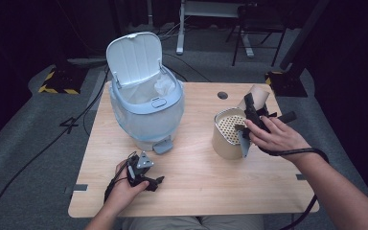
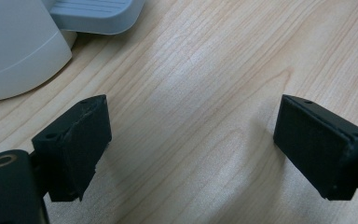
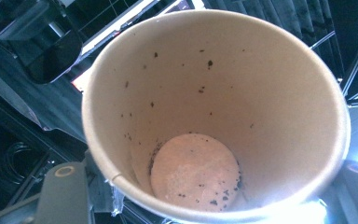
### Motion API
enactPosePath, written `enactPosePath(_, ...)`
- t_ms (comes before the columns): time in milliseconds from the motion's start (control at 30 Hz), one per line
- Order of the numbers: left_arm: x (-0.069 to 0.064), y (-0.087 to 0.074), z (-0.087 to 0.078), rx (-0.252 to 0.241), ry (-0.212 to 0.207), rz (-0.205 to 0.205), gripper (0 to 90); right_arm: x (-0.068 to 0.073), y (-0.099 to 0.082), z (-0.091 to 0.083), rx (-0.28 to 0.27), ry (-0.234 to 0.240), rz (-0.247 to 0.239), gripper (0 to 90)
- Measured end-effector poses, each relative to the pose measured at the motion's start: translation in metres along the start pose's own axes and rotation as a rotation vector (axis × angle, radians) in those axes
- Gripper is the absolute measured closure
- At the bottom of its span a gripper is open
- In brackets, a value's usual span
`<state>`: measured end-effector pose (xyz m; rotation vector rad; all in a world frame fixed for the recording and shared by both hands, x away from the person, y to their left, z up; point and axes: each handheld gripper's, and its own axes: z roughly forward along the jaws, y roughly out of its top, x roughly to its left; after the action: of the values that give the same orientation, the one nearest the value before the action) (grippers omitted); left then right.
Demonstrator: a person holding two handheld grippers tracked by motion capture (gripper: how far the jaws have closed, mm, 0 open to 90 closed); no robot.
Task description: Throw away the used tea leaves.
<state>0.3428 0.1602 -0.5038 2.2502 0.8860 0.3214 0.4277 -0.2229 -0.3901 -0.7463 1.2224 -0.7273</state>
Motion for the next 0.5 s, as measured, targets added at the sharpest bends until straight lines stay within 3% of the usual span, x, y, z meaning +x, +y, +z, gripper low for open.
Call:
enactPosePath(200,0.0,0.0,0.0,0.0,0.0,0.0,11.8,-0.0001,-0.0007,0.0001,0.004,-0.002,-0.002,30.8)
enactPosePath(500,0.0,0.0,0.0,0.0,-0.001,0.0,11.7,-0.0021,-0.0055,-0.0001,0.01,0.004,0.039,30.5)
